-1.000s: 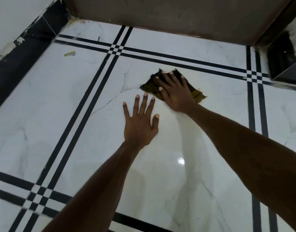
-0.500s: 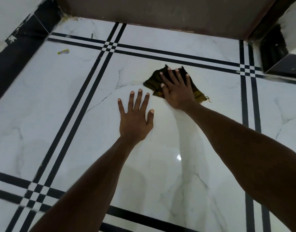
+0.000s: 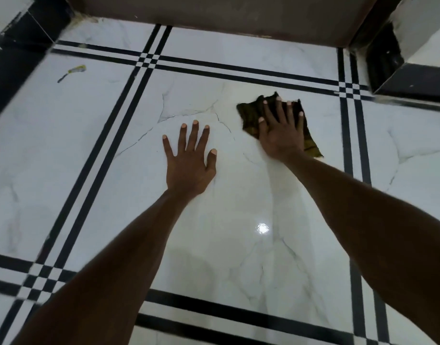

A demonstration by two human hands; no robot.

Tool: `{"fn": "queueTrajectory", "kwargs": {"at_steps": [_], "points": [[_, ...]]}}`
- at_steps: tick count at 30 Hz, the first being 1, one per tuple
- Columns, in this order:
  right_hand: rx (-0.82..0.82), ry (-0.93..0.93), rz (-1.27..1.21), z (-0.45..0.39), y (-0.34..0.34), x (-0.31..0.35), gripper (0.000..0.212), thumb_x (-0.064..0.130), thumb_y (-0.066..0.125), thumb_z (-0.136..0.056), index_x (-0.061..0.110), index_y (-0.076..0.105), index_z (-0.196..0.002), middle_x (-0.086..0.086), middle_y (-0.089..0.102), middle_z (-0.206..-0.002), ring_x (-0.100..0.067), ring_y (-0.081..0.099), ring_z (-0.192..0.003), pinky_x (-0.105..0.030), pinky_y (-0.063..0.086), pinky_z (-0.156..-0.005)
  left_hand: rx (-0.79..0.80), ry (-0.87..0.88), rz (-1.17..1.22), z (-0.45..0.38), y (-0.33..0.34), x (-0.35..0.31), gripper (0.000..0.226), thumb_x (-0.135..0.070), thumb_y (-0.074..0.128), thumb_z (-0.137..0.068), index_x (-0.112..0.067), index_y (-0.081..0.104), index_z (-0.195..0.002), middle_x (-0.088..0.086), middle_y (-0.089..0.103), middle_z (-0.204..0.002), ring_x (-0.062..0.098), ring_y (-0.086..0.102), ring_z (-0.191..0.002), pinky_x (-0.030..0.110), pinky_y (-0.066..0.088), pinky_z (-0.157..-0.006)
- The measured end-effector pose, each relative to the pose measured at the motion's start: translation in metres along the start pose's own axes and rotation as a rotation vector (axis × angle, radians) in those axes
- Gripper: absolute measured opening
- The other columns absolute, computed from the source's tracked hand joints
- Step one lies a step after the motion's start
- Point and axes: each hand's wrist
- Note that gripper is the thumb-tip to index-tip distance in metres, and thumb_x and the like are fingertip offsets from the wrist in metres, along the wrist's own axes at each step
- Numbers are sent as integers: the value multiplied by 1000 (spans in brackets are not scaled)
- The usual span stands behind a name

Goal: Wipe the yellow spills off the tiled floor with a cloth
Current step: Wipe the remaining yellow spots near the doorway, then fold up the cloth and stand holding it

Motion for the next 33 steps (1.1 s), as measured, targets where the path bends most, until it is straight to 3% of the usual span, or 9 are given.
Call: {"fn": "queueTrajectory", "kwargs": {"at_steps": [8,11,13,17,20,23,26,30,33], "points": [[87,-108,-161,103,9,54,61,46,15,-110,25,17,-167,-7,4,-177,-29,-3,-164,-52,-7,-131,34,-7,39,3,-6,-2,67,-52,13,-105,-29,16,-168,1,13,-176,26,8,-164,67,-1,-127],[133,-86,-415,105,-9,50,53,34,24,-114,12,33,-162,-13,24,-172,-29,12,-162,-55,7,-131,54,-32,108,1,-13,1,63,-48,12,-107,-30,19,-167,0,14,-176,23,5,-164,64,-5,-128],[143,-113,-444,119,-25,36,45,20,34,-112,2,47,-152,-17,40,-163,-30,28,-157,-44,21,-128,101,-63,199,3,-23,-4,56,-44,19,-112,-29,24,-166,1,14,-176,23,4,-164,62,-6,-129],[147,-136,-414,157,-48,23,42,-4,46,-101,-5,57,-141,-20,53,-153,-34,46,-143,-21,29,-110,131,-163,426,32,-38,-37,60,-58,40,-107,-23,49,-154,4,25,-173,23,9,-163,56,-7,-128],[171,-102,-391,174,-52,23,31,-5,53,-96,-7,68,-123,-23,63,-135,-37,57,-126,-26,41,-95,77,-201,524,44,-34,-69,43,-43,66,-98,-13,66,-128,9,51,-155,29,29,-157,60,4,-127],[160,-14,-415,182,-53,20,27,-2,53,-96,-2,72,-115,-21,65,-122,-34,63,-113,-28,45,-86,46,-307,634,41,-45,-95,21,-17,74,-89,-11,74,-108,7,70,-122,28,58,-131,51,35,-120],[117,90,-492,192,-61,11,27,1,57,-98,5,71,-121,-13,69,-121,-27,63,-110,-26,46,-85,127,-437,895,43,-71,-109,30,-20,70,-96,-9,66,-123,4,68,-115,22,62,-109,33,51,-95],[92,213,-846,204,-79,-6,26,13,73,-95,11,67,-121,-7,70,-123,-26,70,-109,-32,55,-86,217,-431,1205,52,-112,-112,29,-22,67,-100,-12,57,-126,9,65,-125,26,66,-118,43,58,-101],[179,232,-1144,212,-97,-12,56,21,85,-87,17,56,-134,-8,60,-135,-30,67,-119,-39,59,-94,244,-397,1301,58,-150,-109,29,-16,64,-103,-9,58,-131,8,68,-121,25,68,-115,33,61,-89]]}}
Point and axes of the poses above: each hand's wrist, its own z-axis away from the middle knuckle, its own y-axis out of the palm, x = y × z
